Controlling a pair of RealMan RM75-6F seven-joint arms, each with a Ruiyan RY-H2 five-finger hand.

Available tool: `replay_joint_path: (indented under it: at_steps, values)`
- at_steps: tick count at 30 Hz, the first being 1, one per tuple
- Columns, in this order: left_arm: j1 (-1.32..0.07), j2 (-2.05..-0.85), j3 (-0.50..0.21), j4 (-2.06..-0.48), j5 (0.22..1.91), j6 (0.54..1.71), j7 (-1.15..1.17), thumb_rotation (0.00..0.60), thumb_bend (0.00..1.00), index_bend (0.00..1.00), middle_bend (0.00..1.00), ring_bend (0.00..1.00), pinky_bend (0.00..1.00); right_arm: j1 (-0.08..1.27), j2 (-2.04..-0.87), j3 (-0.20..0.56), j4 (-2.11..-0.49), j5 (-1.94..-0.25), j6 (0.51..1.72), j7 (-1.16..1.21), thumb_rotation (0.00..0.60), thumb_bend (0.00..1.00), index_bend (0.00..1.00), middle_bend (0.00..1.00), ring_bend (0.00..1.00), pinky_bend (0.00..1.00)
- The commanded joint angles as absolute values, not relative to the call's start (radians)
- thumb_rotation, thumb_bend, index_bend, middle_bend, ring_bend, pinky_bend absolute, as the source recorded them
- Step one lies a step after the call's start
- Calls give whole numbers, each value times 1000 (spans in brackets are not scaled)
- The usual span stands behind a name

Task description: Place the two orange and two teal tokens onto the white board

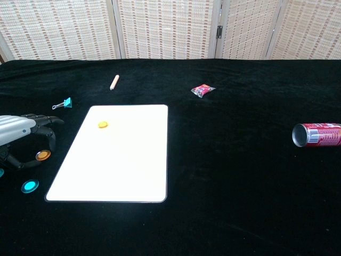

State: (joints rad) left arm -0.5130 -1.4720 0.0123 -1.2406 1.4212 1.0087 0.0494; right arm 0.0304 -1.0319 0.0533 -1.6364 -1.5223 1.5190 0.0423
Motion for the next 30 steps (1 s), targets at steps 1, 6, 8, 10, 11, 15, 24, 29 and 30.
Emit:
replay_joint_path:
  at_steps: [1,6,8,10,11,15,24,29,30]
  values:
    - [-512,-1474,10,-1236,1419,1007,45,600,426,438,75,0,0,29,-1031,53,-1638,-1521,1519,41,600,438,0,0,0,0]
    - [-512,-1477,9,-1225,1418,1000,41,600,426,444,75,0,0,25,-1032,52,-1640,-1521,1524,40,600,438,0,0,0,0]
    - [-513,-1478,8,-1222,1418,998,35,600,427,461,75,0,0,24,-1032,51,-1641,-1521,1525,39,600,438,0,0,0,0]
    - [-514,-1478,8,-1221,1419,995,29,600,427,479,75,0,0,23,-1033,51,-1641,-1521,1527,39,600,438,0,0,0,0]
    - [-514,-1479,8,-1220,1421,995,27,600,428,489,75,0,0,22,-1033,51,-1641,-1521,1528,39,600,438,0,0,0,0]
    - [-515,-1480,5,-1224,1427,999,6,600,439,524,78,0,0,20,-1032,51,-1640,-1520,1530,38,600,438,0,0,0,0]
    - [-559,-1438,-37,-1300,1438,983,-33,600,458,523,82,0,0,23,-1034,54,-1633,-1521,1528,45,600,438,0,0,0,0]
    - [-625,-1436,-96,-1338,1423,949,-12,600,461,523,82,0,0,27,-1035,56,-1627,-1522,1523,51,600,438,0,0,0,0]
    - [-638,-1440,-106,-1339,1418,940,0,600,461,523,82,0,0,28,-1035,57,-1626,-1521,1522,52,600,438,0,0,0,0]
